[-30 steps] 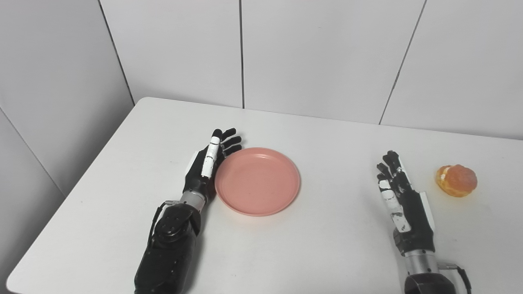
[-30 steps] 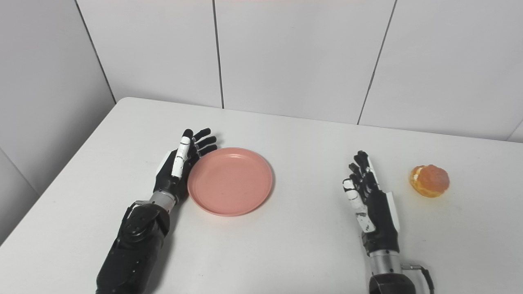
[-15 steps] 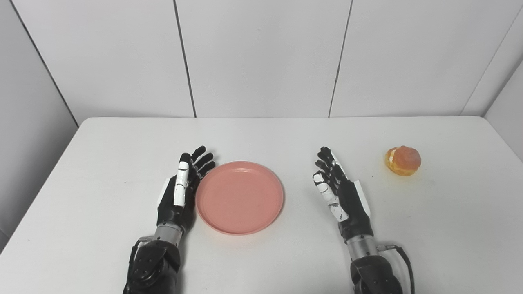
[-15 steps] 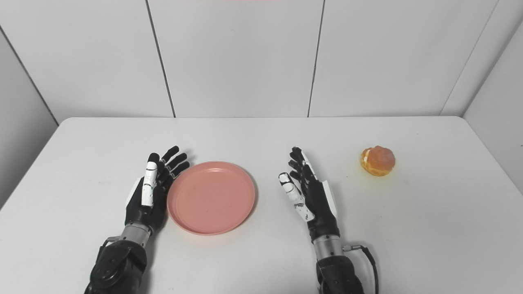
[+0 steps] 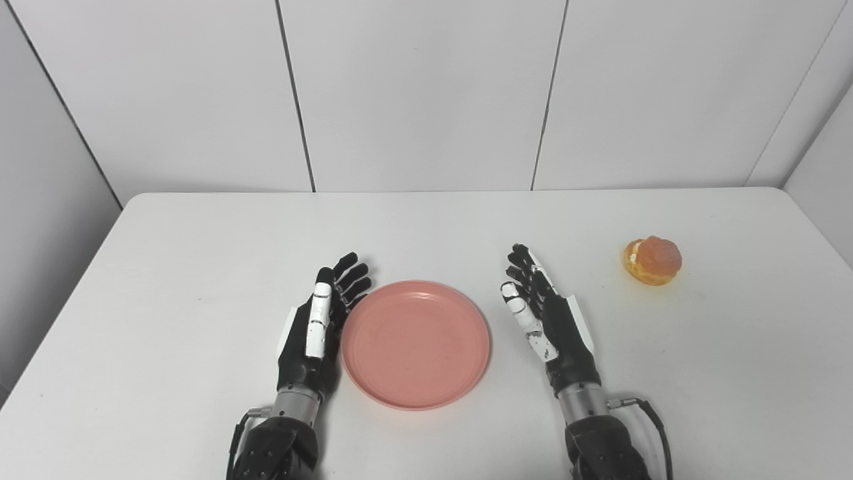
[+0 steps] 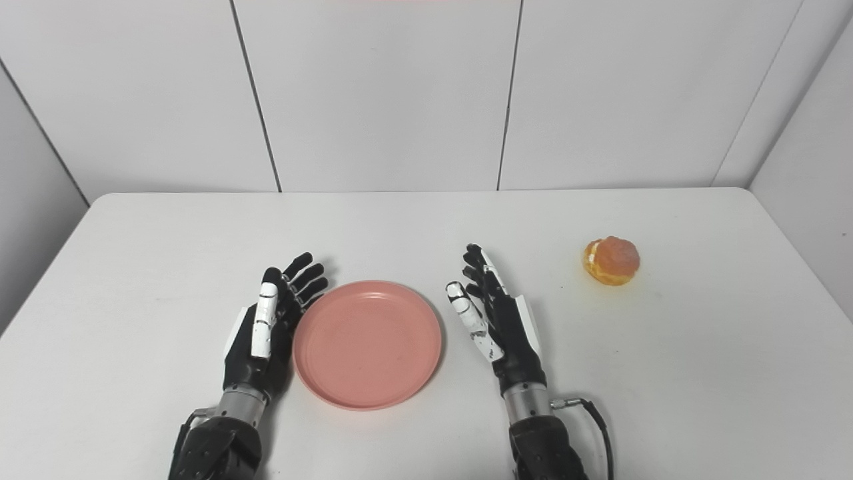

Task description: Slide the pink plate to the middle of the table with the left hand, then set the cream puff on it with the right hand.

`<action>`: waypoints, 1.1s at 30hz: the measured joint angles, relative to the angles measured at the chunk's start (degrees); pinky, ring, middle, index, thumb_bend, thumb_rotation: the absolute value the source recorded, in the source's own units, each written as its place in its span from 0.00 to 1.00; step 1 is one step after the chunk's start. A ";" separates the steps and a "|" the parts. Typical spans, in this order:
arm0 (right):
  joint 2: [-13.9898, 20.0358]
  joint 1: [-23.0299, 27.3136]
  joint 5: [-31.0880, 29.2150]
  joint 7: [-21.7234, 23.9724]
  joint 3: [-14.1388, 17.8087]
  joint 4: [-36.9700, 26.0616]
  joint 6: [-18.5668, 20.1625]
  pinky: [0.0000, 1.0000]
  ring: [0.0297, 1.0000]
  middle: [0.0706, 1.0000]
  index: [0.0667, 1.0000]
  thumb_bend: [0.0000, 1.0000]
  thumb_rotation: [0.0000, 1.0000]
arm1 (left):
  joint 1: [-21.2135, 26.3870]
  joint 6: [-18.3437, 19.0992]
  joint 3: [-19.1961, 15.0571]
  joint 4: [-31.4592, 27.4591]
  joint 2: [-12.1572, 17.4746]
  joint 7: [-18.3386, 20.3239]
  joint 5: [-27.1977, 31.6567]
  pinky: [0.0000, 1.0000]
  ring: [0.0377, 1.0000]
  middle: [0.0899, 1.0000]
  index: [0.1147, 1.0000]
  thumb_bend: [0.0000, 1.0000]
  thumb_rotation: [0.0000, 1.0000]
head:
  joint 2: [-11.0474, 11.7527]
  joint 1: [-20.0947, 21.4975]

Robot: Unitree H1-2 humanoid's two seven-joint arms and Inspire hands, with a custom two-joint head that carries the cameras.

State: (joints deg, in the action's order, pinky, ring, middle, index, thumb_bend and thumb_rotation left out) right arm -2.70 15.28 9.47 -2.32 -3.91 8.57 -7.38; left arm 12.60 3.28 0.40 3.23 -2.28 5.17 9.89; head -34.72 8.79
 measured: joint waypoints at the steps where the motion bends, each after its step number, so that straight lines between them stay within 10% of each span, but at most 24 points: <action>1: 0.01 -0.06 -0.07 0.00 0.06 -0.07 0.00 0.88 0.89 0.91 0.91 0.59 0.85 | -0.09 -0.12 0.66 0.02 0.09 0.57 0.00 0.95 0.90 0.89 0.87 0.55 1.00 | 0.00 0.00; 24: 1.34 2.47 -7.39 0.65 4.24 0.57 0.20 0.99 0.99 0.99 0.98 0.63 0.81 | -0.55 -3.41 2.27 1.37 1.63 2.13 -3.27 0.96 0.93 0.92 0.92 0.55 1.00 | -0.53 0.17; 33: 6.96 7.58 4.00 -5.99 6.36 -3.02 1.19 0.84 0.92 0.94 0.96 0.59 0.79 | -0.26 -3.74 1.43 1.61 1.91 2.09 -3.41 0.99 0.96 0.95 0.94 0.57 1.00 | -0.61 0.26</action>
State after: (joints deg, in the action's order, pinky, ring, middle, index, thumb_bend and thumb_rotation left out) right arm 4.26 22.86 13.47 -8.31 2.45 5.56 -6.19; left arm 12.34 -0.45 1.82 4.83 -0.37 7.26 6.48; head -35.33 9.05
